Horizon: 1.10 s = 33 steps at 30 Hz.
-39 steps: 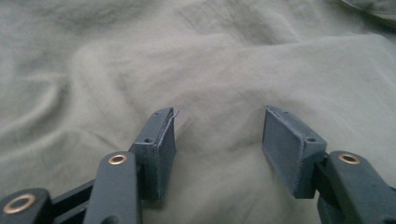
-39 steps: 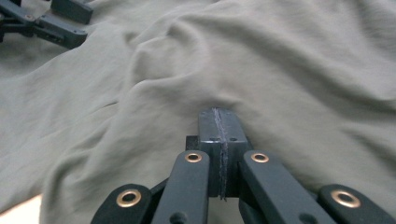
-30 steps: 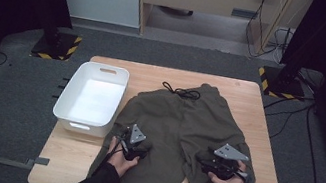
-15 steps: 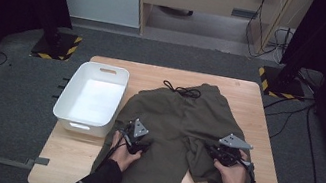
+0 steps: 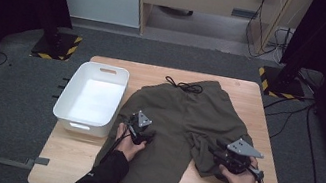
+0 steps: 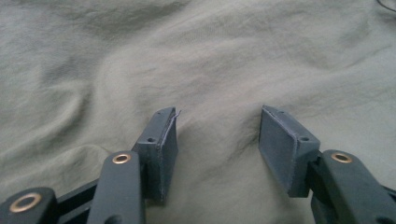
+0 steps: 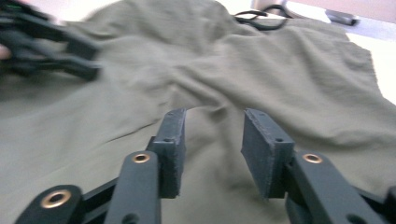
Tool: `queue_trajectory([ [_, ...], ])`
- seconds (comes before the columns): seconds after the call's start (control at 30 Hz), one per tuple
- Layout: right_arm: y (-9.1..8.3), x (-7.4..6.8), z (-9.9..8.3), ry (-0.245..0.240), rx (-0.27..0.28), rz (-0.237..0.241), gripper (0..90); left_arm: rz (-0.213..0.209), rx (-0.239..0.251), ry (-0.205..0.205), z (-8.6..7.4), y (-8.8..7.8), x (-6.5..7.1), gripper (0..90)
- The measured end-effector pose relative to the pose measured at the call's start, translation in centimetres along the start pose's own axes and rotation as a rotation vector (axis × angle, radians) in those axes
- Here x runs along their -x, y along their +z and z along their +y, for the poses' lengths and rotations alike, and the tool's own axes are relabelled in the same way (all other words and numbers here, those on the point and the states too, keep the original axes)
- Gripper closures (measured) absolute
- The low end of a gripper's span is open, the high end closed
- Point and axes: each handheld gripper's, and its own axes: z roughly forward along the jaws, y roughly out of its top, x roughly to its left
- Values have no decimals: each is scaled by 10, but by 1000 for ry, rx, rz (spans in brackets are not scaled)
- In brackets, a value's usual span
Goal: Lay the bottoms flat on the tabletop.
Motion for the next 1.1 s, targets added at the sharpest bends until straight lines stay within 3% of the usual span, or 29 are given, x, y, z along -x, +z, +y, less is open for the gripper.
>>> queue_trajectory([
  [0.1,-6,-12,-16,24,-44,52,436,0,2,-4,-1,-1,0,450],
  [0.2,-5,-22,-29,28,-95,64,364,-1,2,-7,-1,0,-1,445],
  [0.33,9,-31,-37,-4,-161,60,371,-6,1,-19,-1,-1,-1,435],
  [0.4,14,-32,-38,-31,-191,52,450,-5,0,-20,-1,-1,-1,433],
  [0.47,16,-32,-39,-41,-202,54,619,-4,2,-19,-1,-1,-1,433],
  [0.5,15,-31,-38,-34,-209,57,763,-5,1,-19,-1,-1,-1,433],
  [0.53,14,-29,-37,-25,-208,68,848,-5,1,-21,-1,-1,-1,433],
  [0.57,12,-27,-35,-22,-197,68,889,-8,0,-22,-1,-1,-2,433],
  [0.67,1,-20,-24,12,-140,83,900,-11,-2,-26,-1,-1,-2,433],
  [0.8,-21,-10,-6,56,2,119,900,-15,-2,-31,-1,0,-3,432],
  [0.9,-30,3,-1,123,82,121,898,-15,-2,-31,-1,0,-3,432],
  [1.0,-28,21,-8,204,85,74,882,-20,-3,-36,-1,0,-4,432],
  [1.1,-19,36,-20,228,19,6,845,-22,-2,-32,-1,0,-3,432],
])
